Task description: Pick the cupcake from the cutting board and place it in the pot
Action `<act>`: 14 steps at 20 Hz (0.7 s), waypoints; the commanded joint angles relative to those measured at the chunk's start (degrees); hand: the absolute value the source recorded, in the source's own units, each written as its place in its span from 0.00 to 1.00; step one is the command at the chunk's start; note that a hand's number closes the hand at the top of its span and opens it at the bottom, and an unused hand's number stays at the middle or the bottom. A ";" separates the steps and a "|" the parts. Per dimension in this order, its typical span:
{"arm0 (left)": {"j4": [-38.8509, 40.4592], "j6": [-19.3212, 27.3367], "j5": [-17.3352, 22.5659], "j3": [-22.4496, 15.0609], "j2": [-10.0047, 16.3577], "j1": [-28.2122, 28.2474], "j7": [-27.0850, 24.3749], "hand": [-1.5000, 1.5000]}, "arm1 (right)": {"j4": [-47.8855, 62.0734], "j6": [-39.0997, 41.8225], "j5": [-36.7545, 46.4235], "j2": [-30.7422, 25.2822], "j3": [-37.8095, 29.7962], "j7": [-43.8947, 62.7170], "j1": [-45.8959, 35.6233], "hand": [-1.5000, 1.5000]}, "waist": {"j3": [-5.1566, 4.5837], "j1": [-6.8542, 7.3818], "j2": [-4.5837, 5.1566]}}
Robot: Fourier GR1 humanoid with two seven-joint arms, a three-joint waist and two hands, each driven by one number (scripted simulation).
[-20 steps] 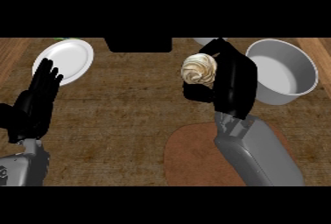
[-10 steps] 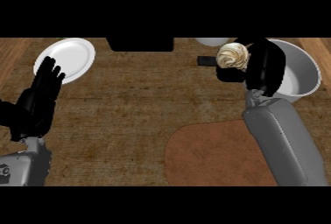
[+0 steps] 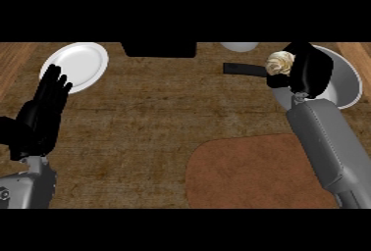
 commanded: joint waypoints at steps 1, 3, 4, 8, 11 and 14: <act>-0.33 0.92 -1.24 -1.22 -0.65 -1.40 0.95 0.50 | 14.71 -6.81 -1.37 0.27 -3.67 -7.03 -3.05 1.00 | 0.06 0.56 0.28; 1.00 1.09 -0.79 -0.73 -0.63 -2.96 1.58 0.50 | 16.19 -4.75 -9.34 0.70 -7.81 -11.40 -5.05 1.00 | 0.11 0.81 0.50; 3.41 1.18 -0.94 -0.05 -1.10 -2.36 -1.84 0.50 | 16.85 -3.96 -10.16 1.55 -8.90 -9.65 -5.14 1.00 | 0.07 0.53 0.47; 2.68 1.14 -1.04 -1.53 -2.19 -2.46 -1.13 0.50 | 21.81 -1.26 -18.33 1.60 -13.85 -19.29 -6.57 0.00 | 0.12 0.68 0.56; 0.09 -0.28 -1.13 -2.16 -1.56 0.61 -1.84 0.50 | 24.47 1.14 -23.68 1.89 -17.03 -28.45 -5.69 0.00 | 0.17 1.30 0.60; -0.41 0.04 -0.31 -1.14 -0.72 -1.34 1.14 0.50 | 23.14 1.58 -30.10 2.41 -21.81 -36.51 -6.49 0.00 | 0.24 1.22 0.59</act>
